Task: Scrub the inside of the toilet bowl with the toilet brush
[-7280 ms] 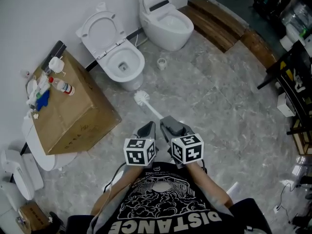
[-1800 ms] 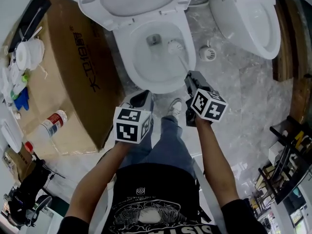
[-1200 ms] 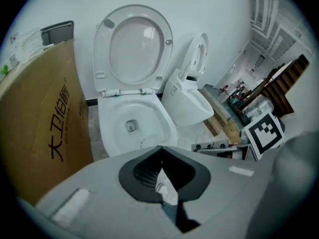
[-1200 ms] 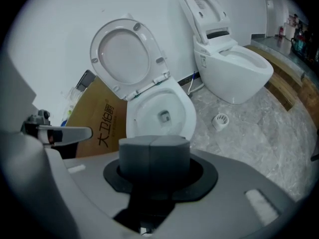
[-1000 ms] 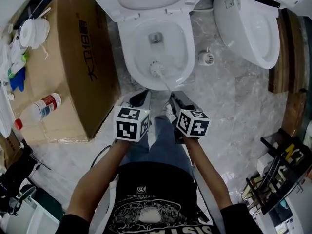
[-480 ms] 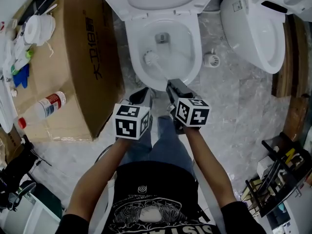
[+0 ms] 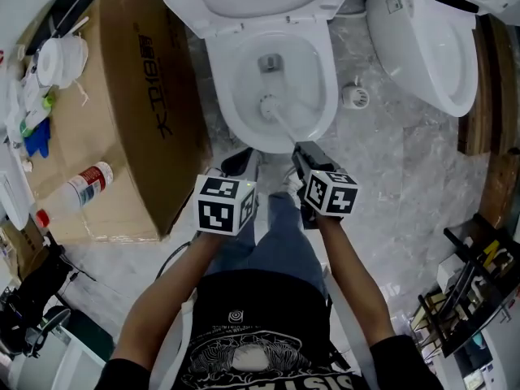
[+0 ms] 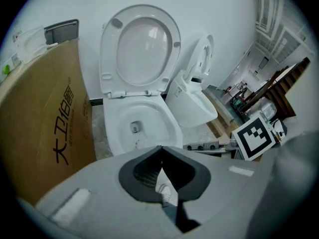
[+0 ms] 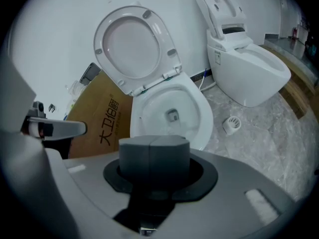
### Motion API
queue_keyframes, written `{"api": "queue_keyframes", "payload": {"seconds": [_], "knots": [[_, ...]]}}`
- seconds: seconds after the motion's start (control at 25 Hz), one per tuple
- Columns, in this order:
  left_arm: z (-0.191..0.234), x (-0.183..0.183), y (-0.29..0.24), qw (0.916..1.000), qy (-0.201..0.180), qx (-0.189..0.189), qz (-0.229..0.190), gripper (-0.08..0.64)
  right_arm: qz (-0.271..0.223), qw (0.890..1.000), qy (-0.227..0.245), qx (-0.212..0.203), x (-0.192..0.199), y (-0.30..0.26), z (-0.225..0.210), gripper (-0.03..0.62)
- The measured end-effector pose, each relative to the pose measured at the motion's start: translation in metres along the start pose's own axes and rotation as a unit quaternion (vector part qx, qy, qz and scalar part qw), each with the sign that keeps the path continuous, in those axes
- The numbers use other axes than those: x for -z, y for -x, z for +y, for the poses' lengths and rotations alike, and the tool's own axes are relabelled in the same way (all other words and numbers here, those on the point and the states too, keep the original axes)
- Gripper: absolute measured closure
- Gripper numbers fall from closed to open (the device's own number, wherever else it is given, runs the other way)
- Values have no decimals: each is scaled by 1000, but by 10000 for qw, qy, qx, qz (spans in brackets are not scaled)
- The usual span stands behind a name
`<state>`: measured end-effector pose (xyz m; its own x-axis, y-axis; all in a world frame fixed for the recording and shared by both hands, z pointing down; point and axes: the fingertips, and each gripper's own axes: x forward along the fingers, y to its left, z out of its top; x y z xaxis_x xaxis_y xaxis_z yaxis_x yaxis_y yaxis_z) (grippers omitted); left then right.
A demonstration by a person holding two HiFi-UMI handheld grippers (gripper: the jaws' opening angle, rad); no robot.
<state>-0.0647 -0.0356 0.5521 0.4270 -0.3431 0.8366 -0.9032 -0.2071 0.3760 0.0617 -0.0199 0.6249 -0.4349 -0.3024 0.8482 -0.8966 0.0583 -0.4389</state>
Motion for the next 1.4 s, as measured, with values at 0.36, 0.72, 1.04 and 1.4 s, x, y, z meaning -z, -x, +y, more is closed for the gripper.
{"api": "queue_keyframes", "payload": {"seconds": [0.36, 0.72, 1.04, 1.4], "knots": [[3, -13, -12, 9996, -176, 145, 147, 563, -25, 10000, -4, -93, -13, -23, 11, 442], [-1, -34, -21, 9993, -95, 350, 132, 563, -207, 9996, -7, -179, -47, -50, 24, 442], [12, -37, -22, 9992, -81, 349, 203, 563, -433, 9988, 57, -207, -82, -73, 34, 442], [17, -36, -18, 9987, -179, 417, 238, 563, -739, 9967, -333, -9, -113, -76, 16, 442]]}}
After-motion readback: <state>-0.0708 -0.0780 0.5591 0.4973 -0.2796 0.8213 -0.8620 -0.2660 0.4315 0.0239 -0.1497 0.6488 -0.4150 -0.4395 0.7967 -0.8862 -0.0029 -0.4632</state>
